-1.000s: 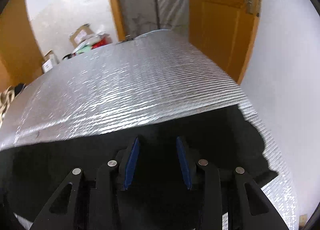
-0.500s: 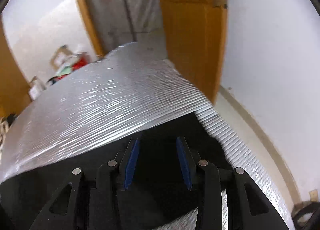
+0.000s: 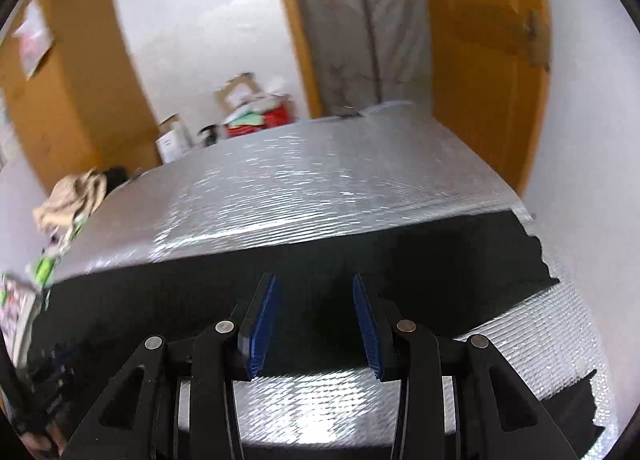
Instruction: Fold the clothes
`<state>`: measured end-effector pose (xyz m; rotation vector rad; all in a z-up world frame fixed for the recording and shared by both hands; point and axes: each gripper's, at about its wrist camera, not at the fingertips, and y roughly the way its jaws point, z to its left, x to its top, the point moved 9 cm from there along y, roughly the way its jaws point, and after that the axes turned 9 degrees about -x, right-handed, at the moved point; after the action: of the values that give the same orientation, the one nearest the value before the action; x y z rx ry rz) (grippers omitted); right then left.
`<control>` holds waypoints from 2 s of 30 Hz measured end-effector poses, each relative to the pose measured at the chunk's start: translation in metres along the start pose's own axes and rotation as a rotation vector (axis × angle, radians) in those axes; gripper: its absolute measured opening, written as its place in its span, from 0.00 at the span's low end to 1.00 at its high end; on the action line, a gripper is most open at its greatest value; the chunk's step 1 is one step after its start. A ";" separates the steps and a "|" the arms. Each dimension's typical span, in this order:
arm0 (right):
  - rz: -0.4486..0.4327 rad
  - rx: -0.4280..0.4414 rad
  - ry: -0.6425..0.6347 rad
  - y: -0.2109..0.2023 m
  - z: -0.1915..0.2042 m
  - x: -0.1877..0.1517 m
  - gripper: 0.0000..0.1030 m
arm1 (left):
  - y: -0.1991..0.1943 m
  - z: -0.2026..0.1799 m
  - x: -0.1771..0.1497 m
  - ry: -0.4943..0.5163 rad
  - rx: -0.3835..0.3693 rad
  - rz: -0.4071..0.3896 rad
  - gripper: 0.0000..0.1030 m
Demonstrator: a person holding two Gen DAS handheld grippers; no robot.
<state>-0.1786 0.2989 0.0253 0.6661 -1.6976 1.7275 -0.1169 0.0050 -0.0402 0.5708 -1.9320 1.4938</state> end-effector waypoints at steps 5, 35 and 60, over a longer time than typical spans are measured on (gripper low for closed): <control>-0.032 0.011 -0.108 -0.035 0.046 -0.010 0.39 | -0.029 0.004 -0.003 -0.011 0.012 -0.045 0.23; -0.004 0.038 -0.216 -0.108 0.098 -0.088 0.40 | -0.081 0.051 -0.047 -0.088 0.120 -0.061 0.23; 0.044 0.079 -0.373 -0.044 0.176 -0.120 0.39 | -0.060 0.087 -0.085 -0.136 0.179 -0.011 0.23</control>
<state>-0.0771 0.1127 -0.0233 1.0482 -1.9076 1.7909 -0.0344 -0.0979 -0.0727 0.7790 -1.9040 1.6699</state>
